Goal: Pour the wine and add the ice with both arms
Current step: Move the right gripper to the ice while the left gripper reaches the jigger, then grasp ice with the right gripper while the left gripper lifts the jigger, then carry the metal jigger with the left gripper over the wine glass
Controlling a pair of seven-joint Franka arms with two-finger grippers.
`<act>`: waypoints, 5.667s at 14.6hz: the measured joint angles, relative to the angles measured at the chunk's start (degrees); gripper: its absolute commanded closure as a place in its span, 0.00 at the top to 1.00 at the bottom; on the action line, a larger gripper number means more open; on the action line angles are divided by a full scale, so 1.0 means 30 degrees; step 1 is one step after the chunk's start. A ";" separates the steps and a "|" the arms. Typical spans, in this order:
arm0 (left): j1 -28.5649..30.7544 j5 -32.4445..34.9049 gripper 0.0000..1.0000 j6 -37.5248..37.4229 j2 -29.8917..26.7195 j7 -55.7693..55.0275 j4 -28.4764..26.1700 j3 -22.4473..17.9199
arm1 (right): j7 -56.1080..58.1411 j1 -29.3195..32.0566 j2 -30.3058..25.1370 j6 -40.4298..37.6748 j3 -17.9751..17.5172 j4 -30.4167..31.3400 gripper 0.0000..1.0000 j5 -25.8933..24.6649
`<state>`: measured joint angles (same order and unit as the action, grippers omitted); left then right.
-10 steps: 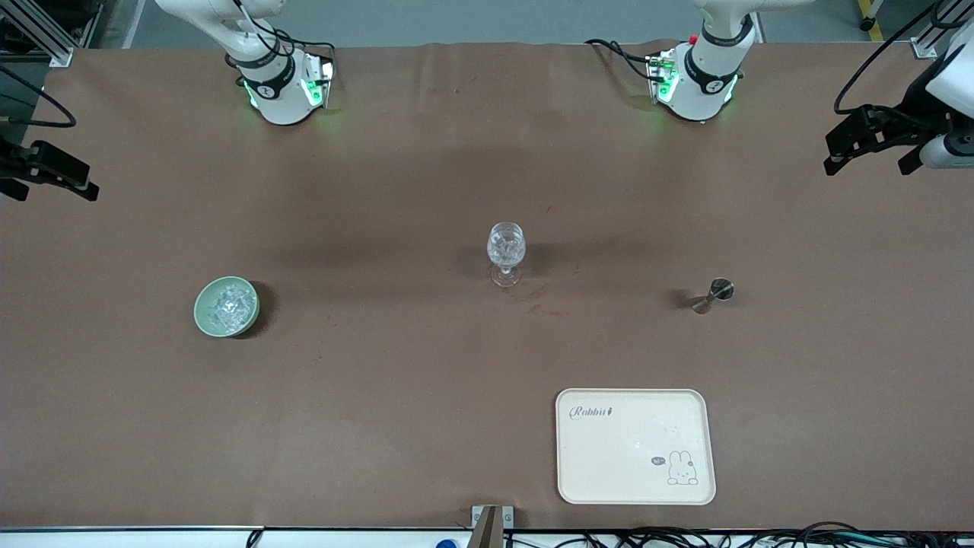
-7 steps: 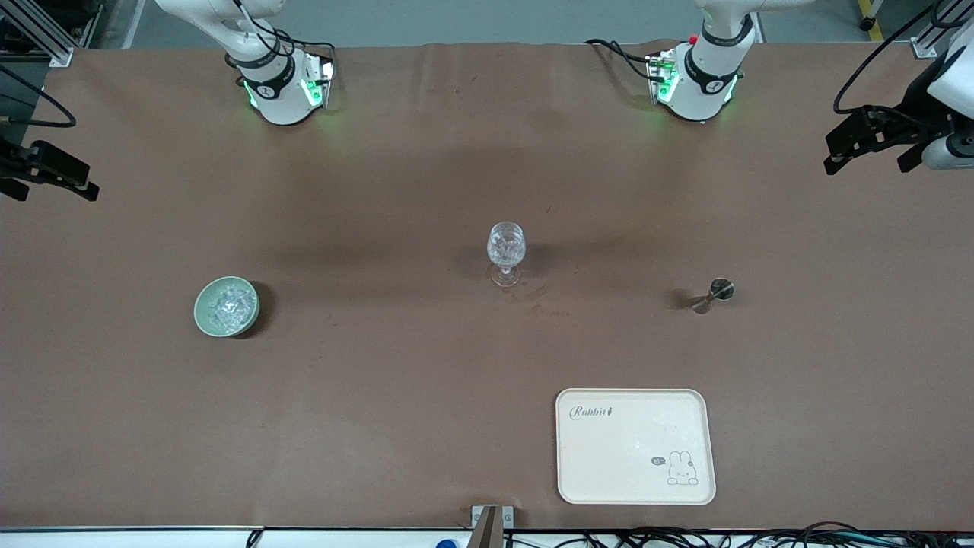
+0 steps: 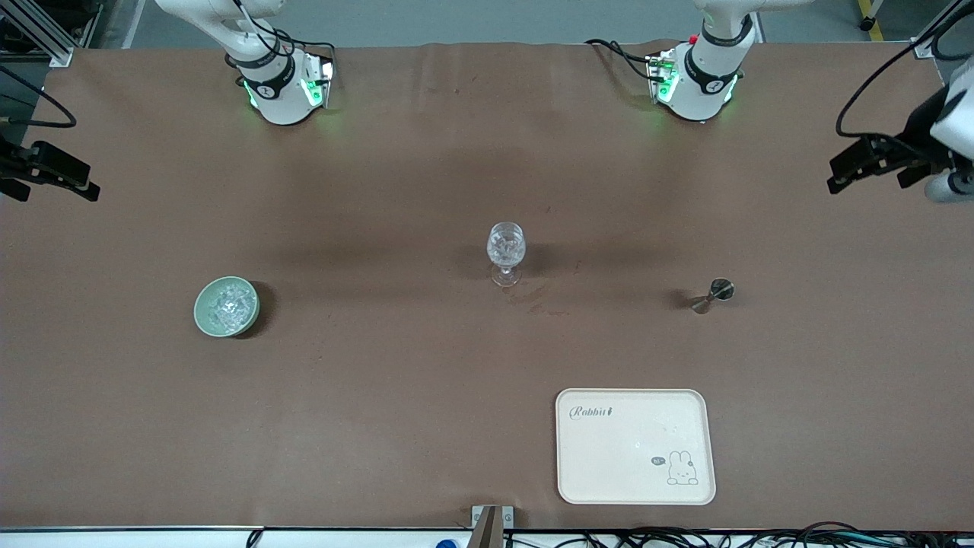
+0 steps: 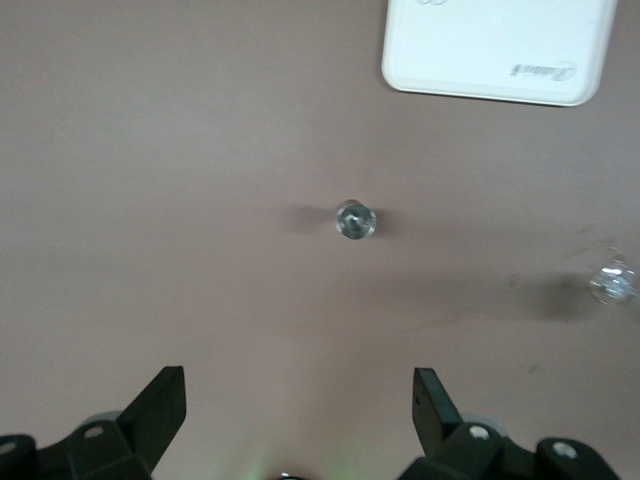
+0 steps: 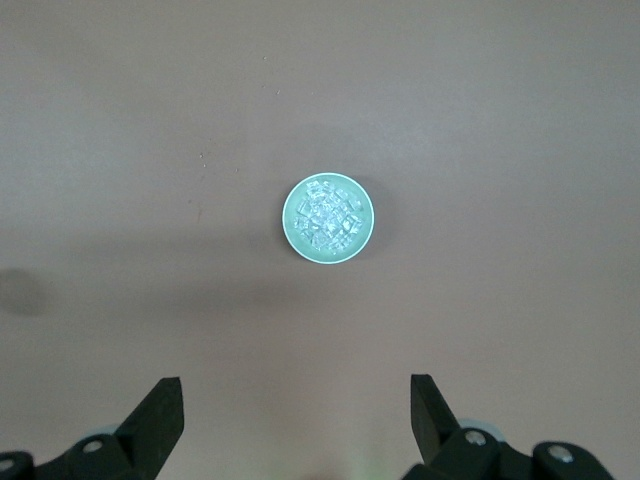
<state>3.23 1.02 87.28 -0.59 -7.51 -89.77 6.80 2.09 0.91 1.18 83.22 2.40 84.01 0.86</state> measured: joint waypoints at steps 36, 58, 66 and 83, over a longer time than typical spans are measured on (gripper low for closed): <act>0.6172 -1.5896 0.80 0.1468 1.6697 -0.7463 0.0223 -0.0109 | -0.3616 -0.0089 0.8066 1.5529 0.0125 0.9723 0.64 0.0019; 0.5779 -1.6189 0.27 0.1368 1.7684 -0.7514 -0.0103 -0.0023 | -0.2304 -0.0075 0.3121 0.3367 0.0205 0.1530 0.08 -0.0715; 0.5809 -1.6204 0.01 0.0857 1.7643 -0.7679 -0.0025 0.0054 | -0.0812 -0.0195 -0.0265 -0.0038 -0.0095 -0.0268 0.07 -0.0678; 0.2461 -1.6329 0.01 0.2947 1.4207 -1.6586 0.0366 0.4721 | 0.1572 -0.0178 -0.0318 0.0562 0.0107 0.0539 0.06 -0.0187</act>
<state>10.61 -47.97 96.12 42.03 -57.27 -88.67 20.96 6.81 0.38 0.22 84.91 2.72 85.63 0.30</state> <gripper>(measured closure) 0.789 0.771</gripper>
